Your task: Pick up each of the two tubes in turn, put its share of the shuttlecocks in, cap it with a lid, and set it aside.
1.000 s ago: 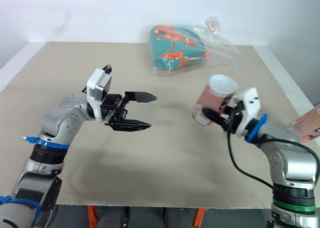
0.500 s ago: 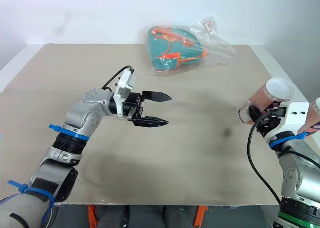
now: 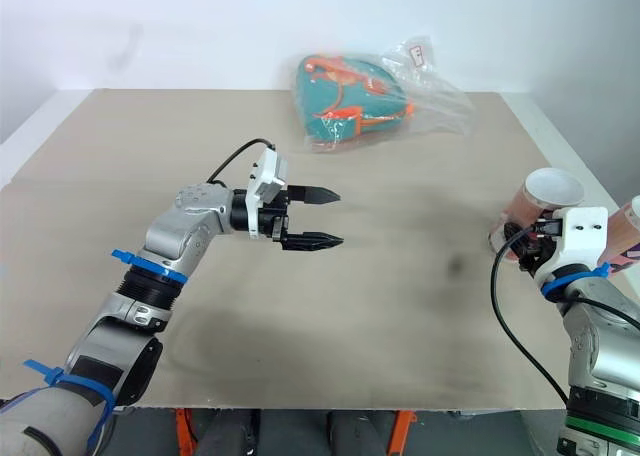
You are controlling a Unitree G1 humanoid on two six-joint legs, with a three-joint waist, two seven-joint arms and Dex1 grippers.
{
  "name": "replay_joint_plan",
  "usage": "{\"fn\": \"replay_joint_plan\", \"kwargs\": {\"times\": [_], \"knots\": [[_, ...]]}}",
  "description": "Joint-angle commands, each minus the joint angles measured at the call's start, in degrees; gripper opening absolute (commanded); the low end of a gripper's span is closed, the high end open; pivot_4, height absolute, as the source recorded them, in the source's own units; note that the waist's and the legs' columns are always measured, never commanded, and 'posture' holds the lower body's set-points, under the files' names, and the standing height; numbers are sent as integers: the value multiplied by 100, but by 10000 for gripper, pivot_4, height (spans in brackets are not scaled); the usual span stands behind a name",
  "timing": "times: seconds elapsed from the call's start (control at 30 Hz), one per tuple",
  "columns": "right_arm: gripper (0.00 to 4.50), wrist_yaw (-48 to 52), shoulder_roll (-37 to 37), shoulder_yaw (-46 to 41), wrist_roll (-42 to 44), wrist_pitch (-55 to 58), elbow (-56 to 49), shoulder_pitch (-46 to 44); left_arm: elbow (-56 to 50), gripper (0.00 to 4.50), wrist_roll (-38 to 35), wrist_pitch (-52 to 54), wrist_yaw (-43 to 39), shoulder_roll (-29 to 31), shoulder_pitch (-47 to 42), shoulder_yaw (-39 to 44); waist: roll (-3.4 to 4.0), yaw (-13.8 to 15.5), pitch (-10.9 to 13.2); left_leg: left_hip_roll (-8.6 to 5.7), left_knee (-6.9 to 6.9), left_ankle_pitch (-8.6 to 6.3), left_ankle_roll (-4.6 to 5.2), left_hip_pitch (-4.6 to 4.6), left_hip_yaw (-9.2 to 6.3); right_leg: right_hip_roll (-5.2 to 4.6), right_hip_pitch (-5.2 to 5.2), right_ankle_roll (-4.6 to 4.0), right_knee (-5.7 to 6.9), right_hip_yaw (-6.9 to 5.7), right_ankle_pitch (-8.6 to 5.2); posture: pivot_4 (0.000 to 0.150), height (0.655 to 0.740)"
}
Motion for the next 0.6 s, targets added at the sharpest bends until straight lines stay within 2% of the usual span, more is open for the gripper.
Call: {"fn": "replay_joint_plan", "kwargs": {"times": [0.03,0.1,0.13,0.6], "knots": [[32440,89,-73,-11,140,328,134,43,-95,45000,-6,-102,16,-21,-69,94,0,0,0,0,1,0,0,0,0,0,0,0,0,0,0,1500,7400],[41777,69,-88,-42,138,375,167,33,-94,45000,-5,-99,6,-26,-70,95,2,0,0,0,1,0,0,0,0,0,0,0,0,0,0,1500,7400],[44512,55,-117,-60,127,413,231,15,-97,45000,-9,-93,-1,-31,-68,94,5,-1,0,0,0,0,0,-1,0,0,-1,0,0,0,0,1500,7400],[44512,326,-373,-81,119,591,218,216,-139,45000,-30,-49,-79,-26,-26,78,10,0,0,-1,-3,0,0,-2,0,0,-3,3,-1,1,-5,1500,7400]]}}
